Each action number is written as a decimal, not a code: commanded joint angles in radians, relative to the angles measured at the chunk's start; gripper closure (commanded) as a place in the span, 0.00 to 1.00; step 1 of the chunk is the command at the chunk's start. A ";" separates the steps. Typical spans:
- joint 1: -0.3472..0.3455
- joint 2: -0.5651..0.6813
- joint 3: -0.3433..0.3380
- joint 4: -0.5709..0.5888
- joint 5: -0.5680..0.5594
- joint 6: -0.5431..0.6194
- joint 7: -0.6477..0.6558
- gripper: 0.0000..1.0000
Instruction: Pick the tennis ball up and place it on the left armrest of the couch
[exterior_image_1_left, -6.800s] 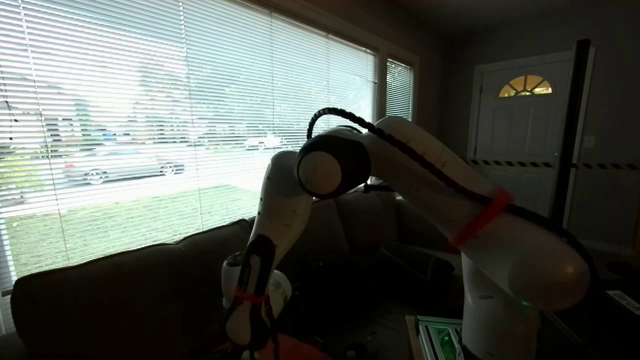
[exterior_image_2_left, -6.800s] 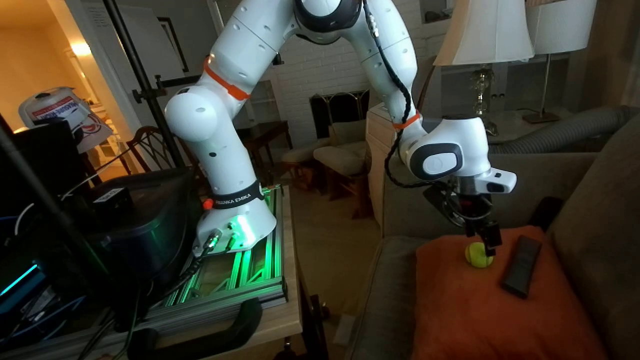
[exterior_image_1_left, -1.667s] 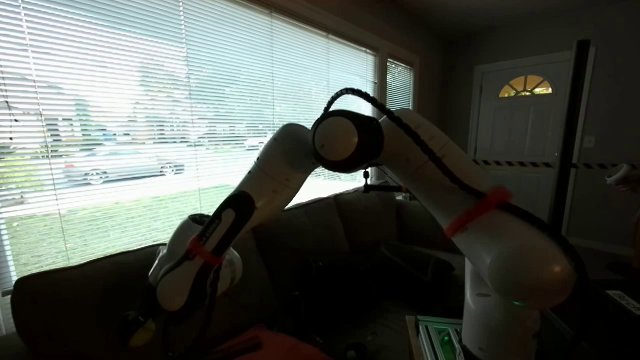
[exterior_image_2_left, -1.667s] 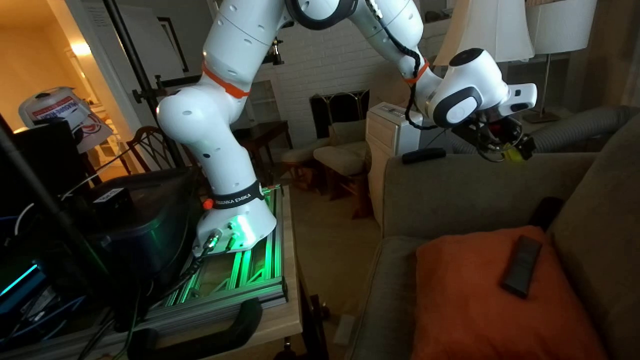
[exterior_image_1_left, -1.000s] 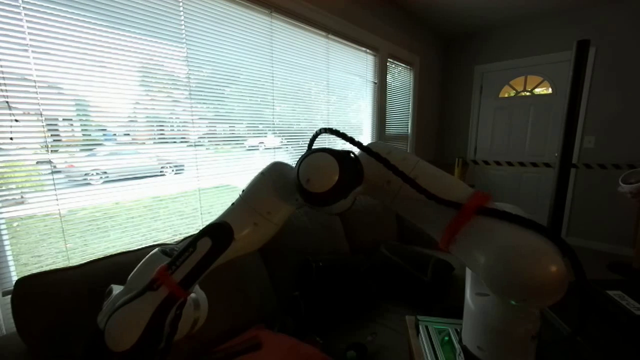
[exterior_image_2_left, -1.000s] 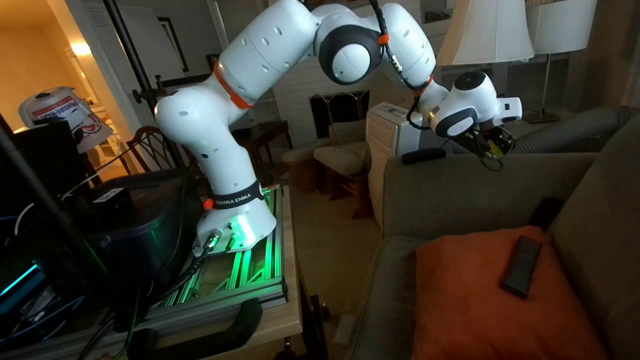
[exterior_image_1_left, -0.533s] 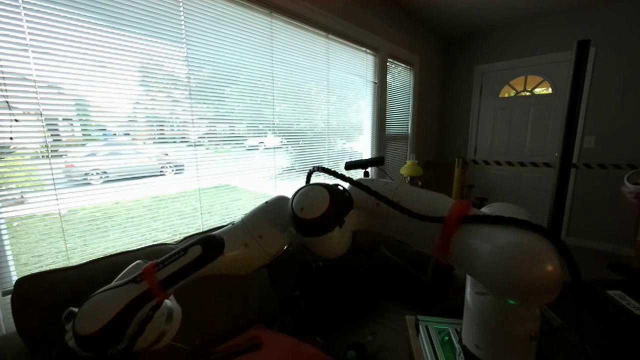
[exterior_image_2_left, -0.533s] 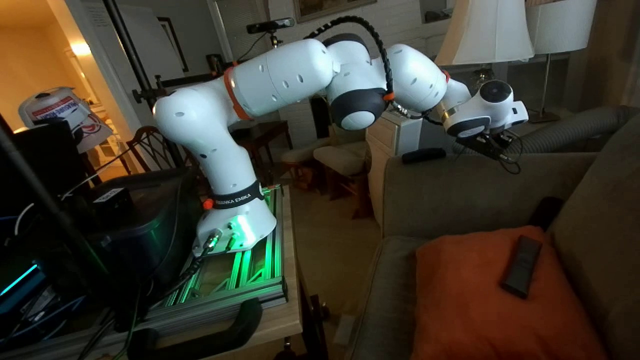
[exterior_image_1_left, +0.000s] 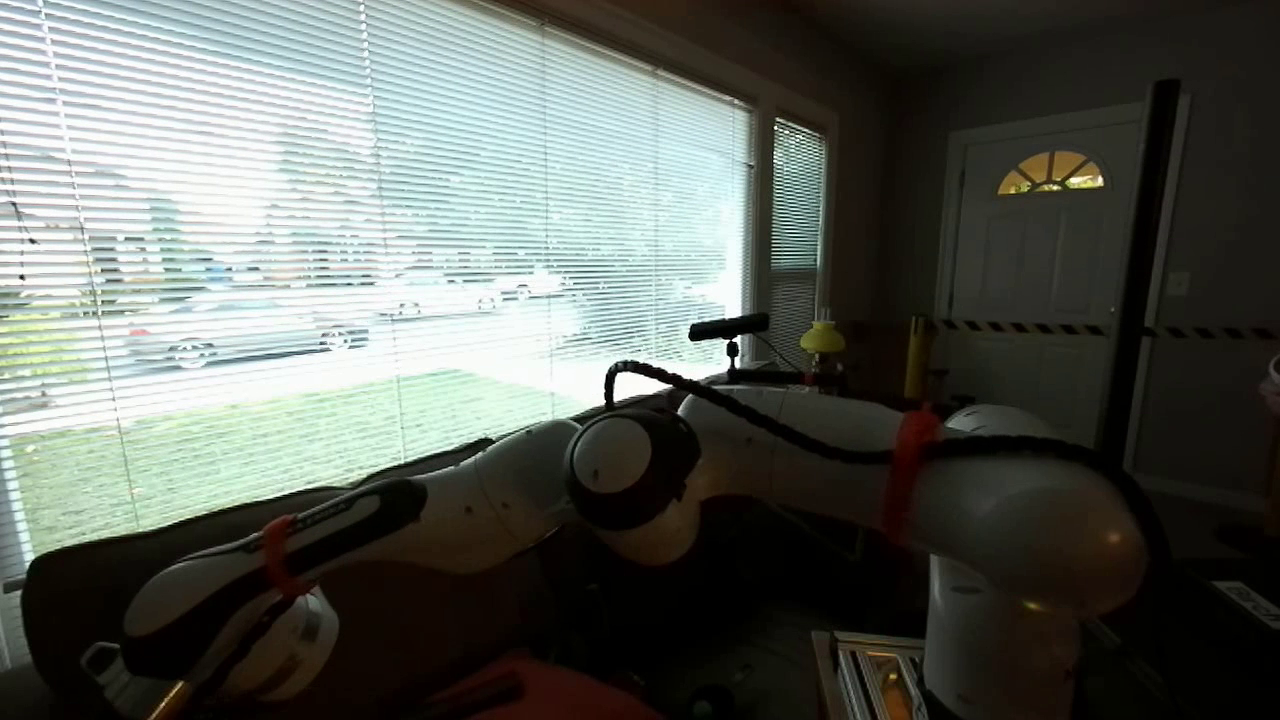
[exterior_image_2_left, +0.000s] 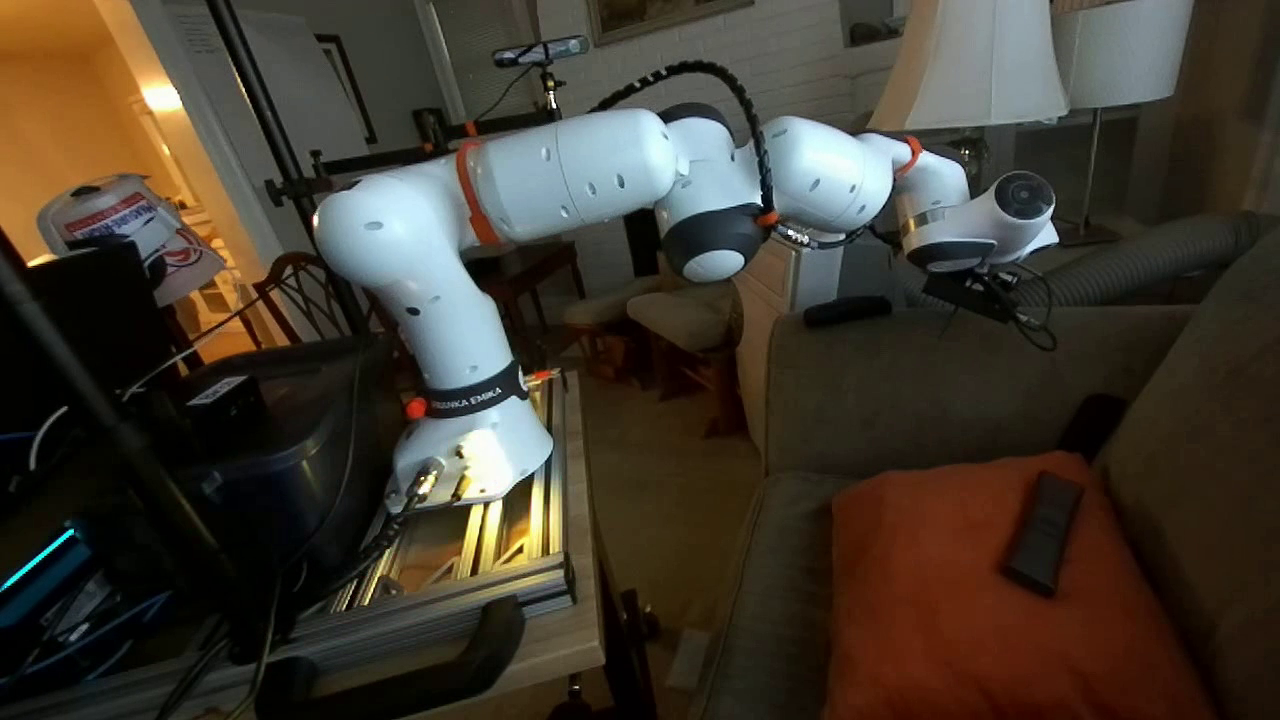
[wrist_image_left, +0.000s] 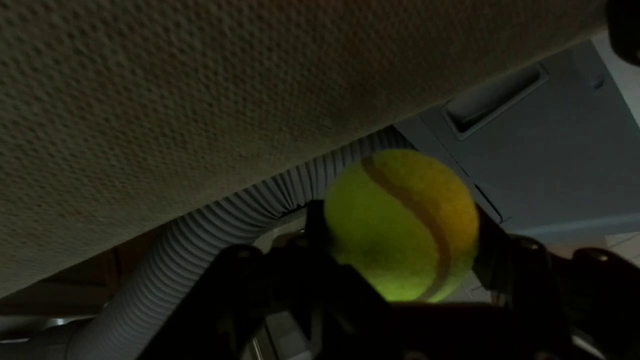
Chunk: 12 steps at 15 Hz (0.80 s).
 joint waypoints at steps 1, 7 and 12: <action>0.052 -0.002 -0.066 0.053 0.101 -0.036 -0.083 0.58; 0.130 0.004 -0.191 0.116 0.121 -0.036 -0.111 0.58; 0.166 0.005 -0.255 0.146 0.138 -0.044 -0.115 0.58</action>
